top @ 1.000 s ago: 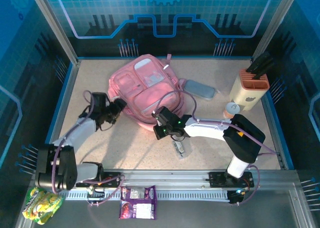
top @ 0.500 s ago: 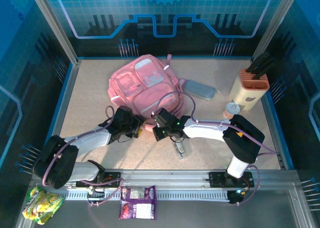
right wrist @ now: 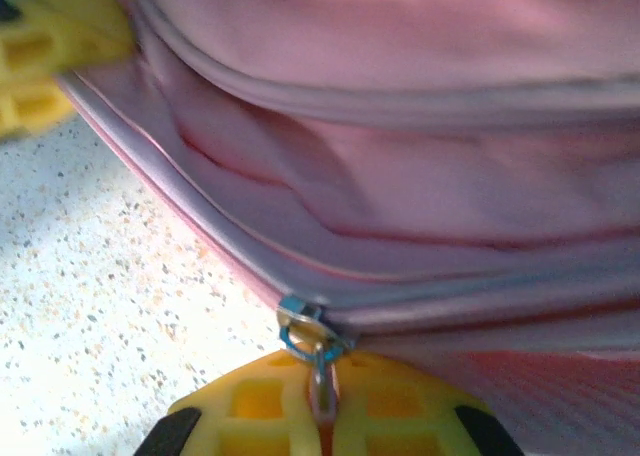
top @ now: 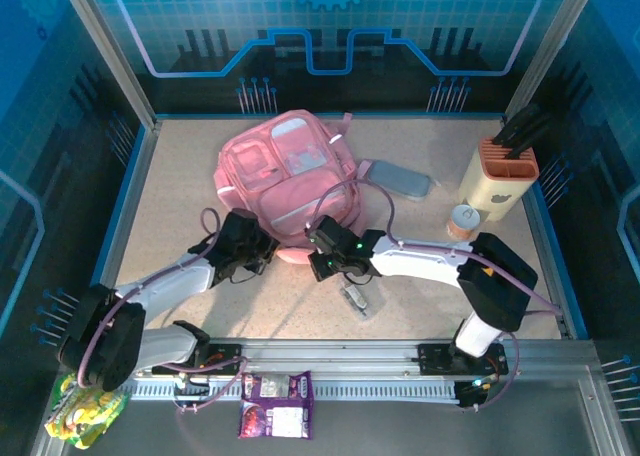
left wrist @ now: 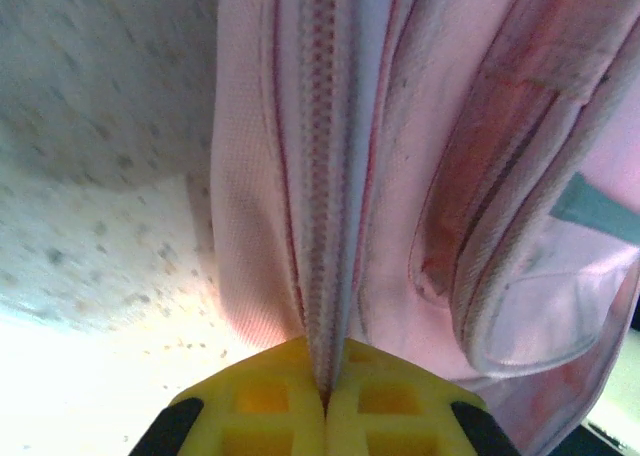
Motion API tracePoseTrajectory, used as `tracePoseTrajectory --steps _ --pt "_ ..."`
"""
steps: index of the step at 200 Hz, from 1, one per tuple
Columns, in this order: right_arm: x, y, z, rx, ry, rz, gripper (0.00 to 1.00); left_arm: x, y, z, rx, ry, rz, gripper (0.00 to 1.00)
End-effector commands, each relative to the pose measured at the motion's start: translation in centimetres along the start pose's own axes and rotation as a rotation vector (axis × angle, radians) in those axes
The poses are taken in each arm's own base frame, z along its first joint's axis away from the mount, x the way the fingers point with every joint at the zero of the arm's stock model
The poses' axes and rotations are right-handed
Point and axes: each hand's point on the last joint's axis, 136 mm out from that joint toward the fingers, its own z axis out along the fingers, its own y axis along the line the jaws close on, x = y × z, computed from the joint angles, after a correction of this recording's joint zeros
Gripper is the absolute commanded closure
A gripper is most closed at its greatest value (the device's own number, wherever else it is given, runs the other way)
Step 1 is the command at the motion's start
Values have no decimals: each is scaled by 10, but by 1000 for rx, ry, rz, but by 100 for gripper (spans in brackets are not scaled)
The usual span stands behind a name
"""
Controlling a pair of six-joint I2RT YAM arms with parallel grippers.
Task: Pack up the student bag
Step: Zip the student bag at the center of the table.
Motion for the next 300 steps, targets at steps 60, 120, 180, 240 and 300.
tracePoseTrajectory --steps 60,120,180,240,300 --pt "22 -118 -34 270 84 40 100 -90 18 -43 -119 -251 87 100" --pt "3 -81 -27 145 77 -26 100 -151 -11 -56 -122 -324 166 100" --pt "-14 51 -15 -143 23 -185 100 -195 -42 -35 -92 -277 289 90" --pt "-21 55 0 -145 2 -151 100 -163 -48 -62 -4 -238 245 31" --pt "-15 50 6 -146 8 -101 100 -77 -14 -84 -9 -184 142 20"
